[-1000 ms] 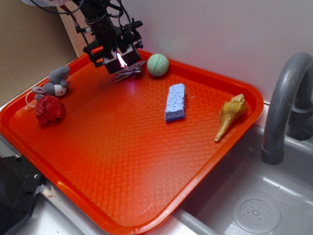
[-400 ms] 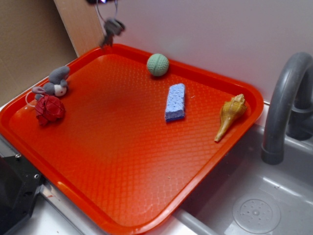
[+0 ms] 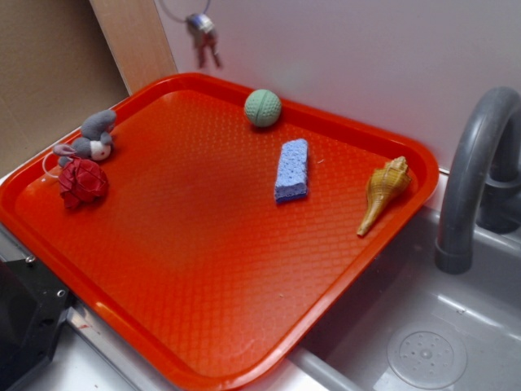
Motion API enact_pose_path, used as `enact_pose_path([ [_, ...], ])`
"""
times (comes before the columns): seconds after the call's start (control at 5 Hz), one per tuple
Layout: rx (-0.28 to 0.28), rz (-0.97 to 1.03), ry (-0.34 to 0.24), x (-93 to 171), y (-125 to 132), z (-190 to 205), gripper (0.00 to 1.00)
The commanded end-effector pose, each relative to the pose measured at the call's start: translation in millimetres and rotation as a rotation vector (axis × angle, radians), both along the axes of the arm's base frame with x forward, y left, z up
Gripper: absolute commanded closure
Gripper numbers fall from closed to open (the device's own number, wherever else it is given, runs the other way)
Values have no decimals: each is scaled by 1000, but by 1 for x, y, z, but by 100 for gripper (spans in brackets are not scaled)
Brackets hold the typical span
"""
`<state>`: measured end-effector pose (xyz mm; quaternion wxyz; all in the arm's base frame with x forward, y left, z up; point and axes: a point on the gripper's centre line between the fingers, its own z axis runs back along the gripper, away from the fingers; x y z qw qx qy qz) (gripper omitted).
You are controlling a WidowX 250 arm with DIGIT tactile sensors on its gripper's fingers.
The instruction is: Grab the silver keys.
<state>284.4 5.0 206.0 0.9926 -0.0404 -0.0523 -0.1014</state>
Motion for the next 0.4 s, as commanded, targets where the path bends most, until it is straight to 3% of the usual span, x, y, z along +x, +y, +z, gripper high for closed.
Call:
enact_pose_path([
  [0.0,-25,-115,-60,-15,-2,8,100],
  [0.2,-33,-57,-65,-16,-2,6,100],
])
